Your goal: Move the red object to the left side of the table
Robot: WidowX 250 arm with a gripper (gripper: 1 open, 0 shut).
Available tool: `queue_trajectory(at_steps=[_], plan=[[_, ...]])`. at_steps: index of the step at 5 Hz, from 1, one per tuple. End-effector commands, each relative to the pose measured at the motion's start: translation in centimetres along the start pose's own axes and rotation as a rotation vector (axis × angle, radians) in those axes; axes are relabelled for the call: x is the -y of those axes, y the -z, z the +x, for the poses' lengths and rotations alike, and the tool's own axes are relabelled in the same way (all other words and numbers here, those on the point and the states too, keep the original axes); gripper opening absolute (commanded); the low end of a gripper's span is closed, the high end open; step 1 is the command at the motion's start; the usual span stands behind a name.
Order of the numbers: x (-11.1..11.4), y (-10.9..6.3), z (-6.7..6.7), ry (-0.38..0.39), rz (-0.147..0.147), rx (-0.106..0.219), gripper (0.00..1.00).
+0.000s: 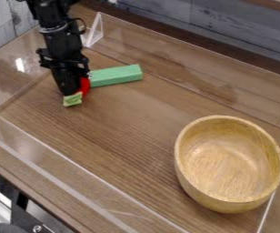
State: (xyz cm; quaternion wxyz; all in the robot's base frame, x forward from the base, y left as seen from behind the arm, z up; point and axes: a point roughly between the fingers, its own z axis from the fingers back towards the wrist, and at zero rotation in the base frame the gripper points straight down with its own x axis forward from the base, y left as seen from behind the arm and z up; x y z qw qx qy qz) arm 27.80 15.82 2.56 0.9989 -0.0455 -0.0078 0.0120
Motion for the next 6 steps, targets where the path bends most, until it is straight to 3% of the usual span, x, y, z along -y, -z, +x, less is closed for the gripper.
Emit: queue_trajectory(at_steps=[1, 6], plan=[[-0.56, 0.85, 0.45, -0.005, 0.023, 0.003, 0.0], [-1.45, 1.82, 0.62, -0.018, 0.041, -0.035, 0.0]])
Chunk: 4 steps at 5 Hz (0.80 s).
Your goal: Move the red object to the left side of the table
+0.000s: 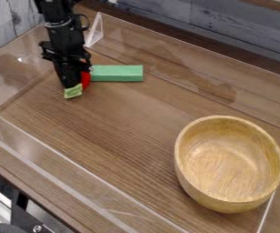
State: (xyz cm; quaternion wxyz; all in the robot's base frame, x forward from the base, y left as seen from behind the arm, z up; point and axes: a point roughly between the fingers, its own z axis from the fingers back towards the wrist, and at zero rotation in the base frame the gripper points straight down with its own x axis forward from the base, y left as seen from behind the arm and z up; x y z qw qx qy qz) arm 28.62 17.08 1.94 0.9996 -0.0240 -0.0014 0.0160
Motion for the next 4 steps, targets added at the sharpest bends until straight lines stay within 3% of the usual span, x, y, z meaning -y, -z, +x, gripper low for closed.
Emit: queue_trajectory(at_steps=[1, 4], plan=[[-0.2, 1.34, -0.18, -0.013, 0.002, -0.032, 0.0], [-0.48, 1.34, -0.12, -0.027, 0.011, -0.058, 0.0]])
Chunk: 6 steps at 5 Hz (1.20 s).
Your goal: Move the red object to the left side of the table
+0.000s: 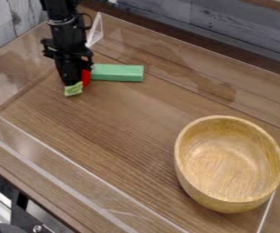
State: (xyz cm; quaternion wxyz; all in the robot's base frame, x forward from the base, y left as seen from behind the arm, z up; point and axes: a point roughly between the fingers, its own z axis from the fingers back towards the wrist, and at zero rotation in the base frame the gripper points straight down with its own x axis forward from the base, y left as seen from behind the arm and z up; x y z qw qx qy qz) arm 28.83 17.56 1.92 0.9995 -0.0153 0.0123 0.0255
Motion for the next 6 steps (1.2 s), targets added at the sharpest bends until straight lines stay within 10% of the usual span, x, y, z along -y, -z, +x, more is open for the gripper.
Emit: queue_trajectory(at_steps=[1, 6], plan=[[-0.06, 1.34, -0.33, -0.011, -0.004, -0.04, 0.0], [0.16, 0.46, -0.05, -0.024, -0.001, -0.041, 0.0]])
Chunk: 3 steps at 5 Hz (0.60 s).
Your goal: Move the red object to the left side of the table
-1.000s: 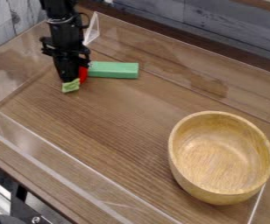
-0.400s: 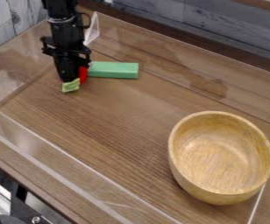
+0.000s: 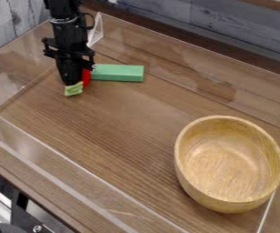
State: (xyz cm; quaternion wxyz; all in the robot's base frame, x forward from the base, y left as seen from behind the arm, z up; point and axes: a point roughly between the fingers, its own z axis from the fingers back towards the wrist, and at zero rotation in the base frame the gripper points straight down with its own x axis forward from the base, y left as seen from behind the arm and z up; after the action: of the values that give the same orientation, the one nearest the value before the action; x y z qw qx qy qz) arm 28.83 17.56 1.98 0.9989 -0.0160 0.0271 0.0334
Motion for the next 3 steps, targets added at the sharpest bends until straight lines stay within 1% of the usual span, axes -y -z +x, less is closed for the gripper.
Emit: queue_trajectory(at_steps=[1, 3], plan=[[0.23, 0.33, 0.02, -0.009, -0.001, -0.01, 0.0], [0.32, 0.05, 0.14, -0.012, 0.0, -0.007, 0.0]])
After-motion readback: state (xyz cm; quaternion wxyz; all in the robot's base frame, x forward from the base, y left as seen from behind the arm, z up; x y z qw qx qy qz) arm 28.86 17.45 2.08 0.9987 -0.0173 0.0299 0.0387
